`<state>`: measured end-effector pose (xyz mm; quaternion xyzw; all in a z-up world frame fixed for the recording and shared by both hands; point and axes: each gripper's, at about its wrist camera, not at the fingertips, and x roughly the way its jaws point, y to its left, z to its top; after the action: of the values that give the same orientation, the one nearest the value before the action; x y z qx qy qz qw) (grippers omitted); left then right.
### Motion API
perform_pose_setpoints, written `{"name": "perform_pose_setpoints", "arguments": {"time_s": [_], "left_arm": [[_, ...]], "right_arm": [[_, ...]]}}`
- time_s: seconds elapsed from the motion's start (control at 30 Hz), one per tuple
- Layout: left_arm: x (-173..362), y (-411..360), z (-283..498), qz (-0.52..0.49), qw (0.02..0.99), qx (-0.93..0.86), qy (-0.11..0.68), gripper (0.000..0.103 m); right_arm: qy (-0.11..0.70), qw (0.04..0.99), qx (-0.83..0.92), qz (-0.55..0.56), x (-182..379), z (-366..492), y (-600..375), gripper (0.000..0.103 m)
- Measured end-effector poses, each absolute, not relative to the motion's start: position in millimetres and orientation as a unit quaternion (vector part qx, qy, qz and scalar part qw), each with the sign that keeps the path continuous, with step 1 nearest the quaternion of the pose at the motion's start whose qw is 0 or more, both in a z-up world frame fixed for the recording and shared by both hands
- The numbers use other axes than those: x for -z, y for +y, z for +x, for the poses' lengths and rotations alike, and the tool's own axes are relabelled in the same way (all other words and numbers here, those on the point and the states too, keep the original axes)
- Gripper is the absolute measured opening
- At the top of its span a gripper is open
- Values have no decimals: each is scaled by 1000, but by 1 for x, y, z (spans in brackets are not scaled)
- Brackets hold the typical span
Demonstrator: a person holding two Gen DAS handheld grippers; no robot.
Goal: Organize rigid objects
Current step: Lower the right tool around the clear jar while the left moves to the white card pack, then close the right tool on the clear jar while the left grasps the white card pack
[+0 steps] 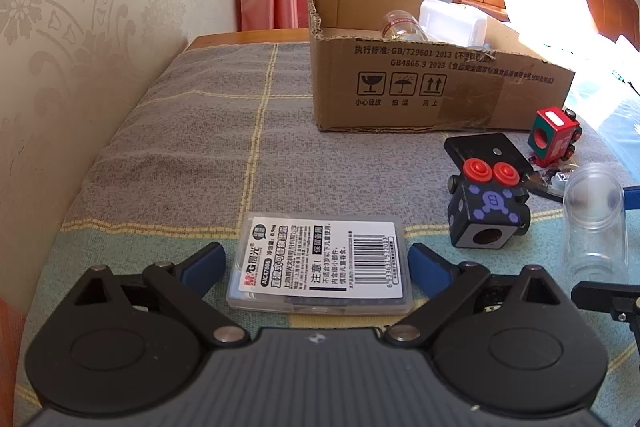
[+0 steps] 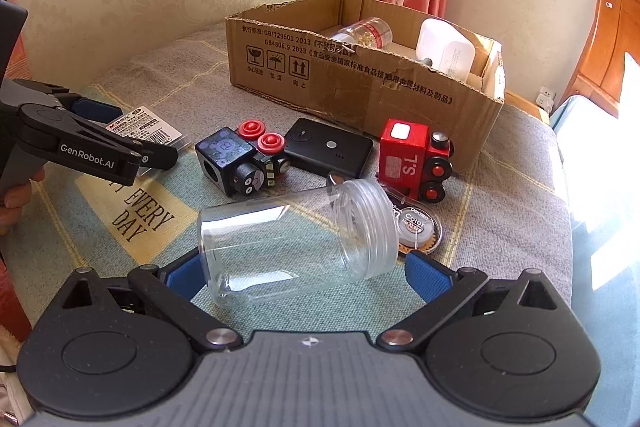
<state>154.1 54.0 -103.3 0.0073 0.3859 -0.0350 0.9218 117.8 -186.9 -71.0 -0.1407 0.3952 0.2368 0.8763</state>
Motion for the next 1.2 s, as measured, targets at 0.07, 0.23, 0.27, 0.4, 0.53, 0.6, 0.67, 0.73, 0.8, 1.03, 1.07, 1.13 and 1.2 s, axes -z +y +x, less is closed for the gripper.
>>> {"name": "perform_pose_setpoints", "arguments": {"time_s": [0.07, 0.23, 0.27, 0.4, 0.53, 0.6, 0.67, 0.73, 0.8, 1.03, 1.07, 1.13, 1.2], "left_arm": [[103, 54, 155, 6, 921, 34, 388, 98], [103, 52, 156, 11, 921, 36, 388, 98], [103, 51, 156, 11, 920, 37, 389, 98], [102, 50, 157, 14, 919, 37, 393, 98], [101, 51, 158, 12, 917, 41, 396, 94], [100, 50, 158, 14, 917, 46, 396, 89], [99, 49, 159, 19, 916, 46, 398, 89], [98, 48, 160, 23, 915, 48, 401, 89], [97, 47, 159, 30, 913, 50, 404, 89], [88, 48, 152, 33, 910, 61, 408, 89], [87, 48, 151, 34, 910, 61, 409, 89], [83, 49, 150, 36, 911, 62, 407, 89], [78, 49, 149, 35, 912, 64, 404, 89]], "right_arm": [[390, 875, -243, -152, 70, 120, -184, 103], [385, 870, -255, -174, 70, 126, -176, 103], [384, 868, -257, -178, 69, 126, -175, 102], [387, 862, -266, -189, 69, 126, -172, 97], [389, 861, -265, -193, 69, 126, -171, 96], [390, 861, -264, -193, 69, 126, -170, 95], [391, 861, -264, -193, 68, 126, -170, 95], [393, 860, -264, -192, 67, 126, -170, 94], [395, 858, -264, -192, 65, 126, -170, 93], [393, 859, -267, -189, 56, 124, -173, 93], [392, 860, -267, -189, 54, 124, -173, 93], [391, 861, -267, -186, 51, 124, -175, 93], [390, 862, -268, -182, 47, 125, -176, 93]]}}
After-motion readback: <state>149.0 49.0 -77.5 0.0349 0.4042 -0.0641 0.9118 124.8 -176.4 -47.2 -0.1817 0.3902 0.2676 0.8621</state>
